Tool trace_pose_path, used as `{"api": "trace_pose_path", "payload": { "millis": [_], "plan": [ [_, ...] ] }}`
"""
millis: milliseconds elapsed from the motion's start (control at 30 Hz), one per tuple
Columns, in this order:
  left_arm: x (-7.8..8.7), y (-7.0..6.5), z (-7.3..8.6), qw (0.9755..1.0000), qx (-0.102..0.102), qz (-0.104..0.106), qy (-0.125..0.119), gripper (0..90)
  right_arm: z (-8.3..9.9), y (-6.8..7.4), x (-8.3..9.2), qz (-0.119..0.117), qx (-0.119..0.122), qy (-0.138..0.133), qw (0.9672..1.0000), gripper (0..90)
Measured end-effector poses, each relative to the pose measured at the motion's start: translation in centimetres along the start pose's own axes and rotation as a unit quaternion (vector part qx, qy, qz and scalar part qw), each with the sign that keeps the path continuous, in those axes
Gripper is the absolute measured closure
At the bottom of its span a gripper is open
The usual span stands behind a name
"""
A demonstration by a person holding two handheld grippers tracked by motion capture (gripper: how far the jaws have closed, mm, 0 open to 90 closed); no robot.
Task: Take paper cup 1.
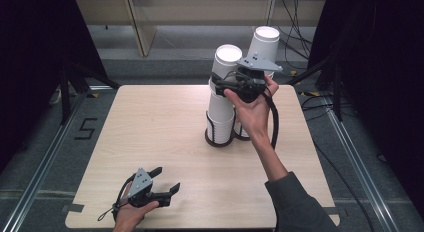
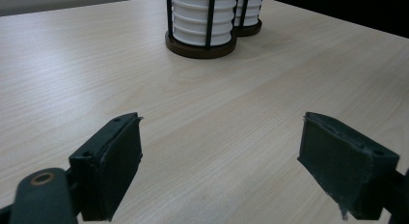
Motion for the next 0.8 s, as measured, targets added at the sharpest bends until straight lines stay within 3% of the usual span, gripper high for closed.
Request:
{"api": "trace_pose_path", "payload": {
  "millis": [200,333,467,633,700,800],
  "plan": [
    [0.1,0.1,0.0,1.0000,0.004,0.000,-0.001,14.5,2.4,1.9,1.6,-0.041,0.024,0.007,0.9988,18.4],
    [0.1,0.2,-0.2,0.9999,0.008,0.003,-0.010,14.5,4.6,3.5,2.5,-0.074,0.047,0.013,0.9960,18.4],
    [0.1,0.1,-0.2,0.9999,0.009,0.005,-0.011,14.5,7.1,5.2,3.1,-0.107,0.052,0.024,0.9926,18.4],
    [0.0,0.1,-0.1,0.9999,0.008,0.005,-0.011,14.5,10.6,6.7,2.7,-0.147,0.046,0.047,0.9869,18.4],
    [0.1,0.1,-0.2,0.9999,0.008,0.006,-0.012,14.5,11.5,7.0,2.3,-0.152,0.059,0.053,0.9853,18.4],
    [0.2,0.1,-0.3,0.9999,0.007,0.002,-0.012,14.5,12.6,7.2,1.7,-0.160,0.060,0.060,0.9834,18.4]
  ]
}}
Point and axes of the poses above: each handheld gripper's, and its own axes: x roughly backward along the jaws, z roughly out of its underside, y roughly to its left, the point moved 7 cm from there along -x, roughly forward along the jaws, and after that the axes turned 11 degrees about y, right-handed, at the moved point
